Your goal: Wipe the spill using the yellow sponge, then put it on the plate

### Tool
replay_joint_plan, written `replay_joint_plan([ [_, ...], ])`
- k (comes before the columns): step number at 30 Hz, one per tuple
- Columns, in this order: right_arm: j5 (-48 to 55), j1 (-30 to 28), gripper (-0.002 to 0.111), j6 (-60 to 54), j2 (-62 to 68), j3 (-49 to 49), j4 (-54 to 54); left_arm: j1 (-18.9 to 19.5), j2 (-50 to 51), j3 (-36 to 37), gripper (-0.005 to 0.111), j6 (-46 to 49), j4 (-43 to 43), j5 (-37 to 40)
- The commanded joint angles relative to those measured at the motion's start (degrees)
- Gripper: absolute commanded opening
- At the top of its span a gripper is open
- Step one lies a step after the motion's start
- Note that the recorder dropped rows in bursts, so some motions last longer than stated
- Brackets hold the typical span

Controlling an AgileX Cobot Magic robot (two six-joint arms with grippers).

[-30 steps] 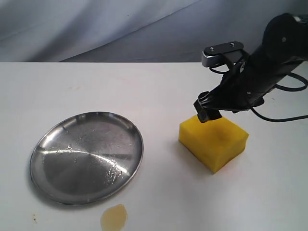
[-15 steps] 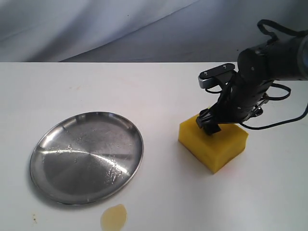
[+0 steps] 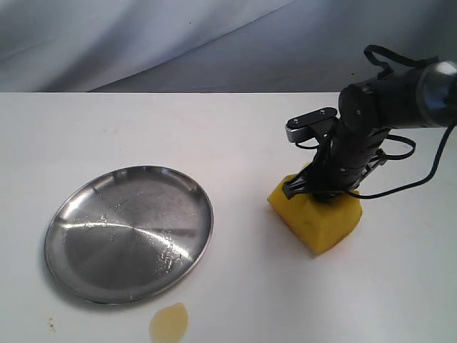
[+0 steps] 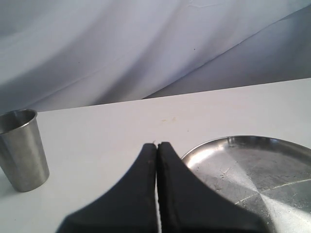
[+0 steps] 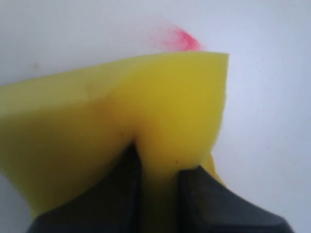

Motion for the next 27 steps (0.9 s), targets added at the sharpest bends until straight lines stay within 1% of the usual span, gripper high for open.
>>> replay_joint_plan([
  [1,4.65,-0.4,0.0,0.09,-2.23,0.94,-2.99,-0.35,-0.2,0.27,0.0,0.02,-0.15,-0.37],
  [3,5.52,-0.3,0.0,-0.52,-5.42,0.94,-1.87,-0.35,-0.2,0.27,0.0,0.02,-0.15,-0.37],
  [5,6.92,0.23,0.0,-4.74,-8.37,0.94,1.93,-0.35,-0.2,0.27,0.0,0.02,-0.15,-0.37],
  [9,11.8,3.46,0.0,-11.97,-13.54,0.94,9.06,-0.35,-0.2,0.27,0.0,0.02,-0.15,-0.37],
  [13,14.4,9.71,0.0,-14.27,-16.95,0.94,12.87,-0.35,-0.2,0.27,0.0,0.02,-0.15,-0.37],
  [18,15.38,20.12,0.0,-16.75,-17.57,0.94,19.11,-0.35,-0.2,0.27,0.0,0.02,-0.15,-0.37],
  [21,12.67,26.65,0.0,-16.7,-17.57,0.94,20.18,-0.35,-0.2,0.27,0.0,0.02,-0.15,-0.37],
  [24,9.61,31.1,0.0,-16.7,-17.29,0.94,23.03,-0.35,-0.2,0.27,0.0,0.02,-0.15,-0.37],
  [27,8.4,34.18,0.0,-16.81,-15.77,0.94,25.66,-0.35,-0.2,0.27,0.0,0.02,-0.15,-0.37],
])
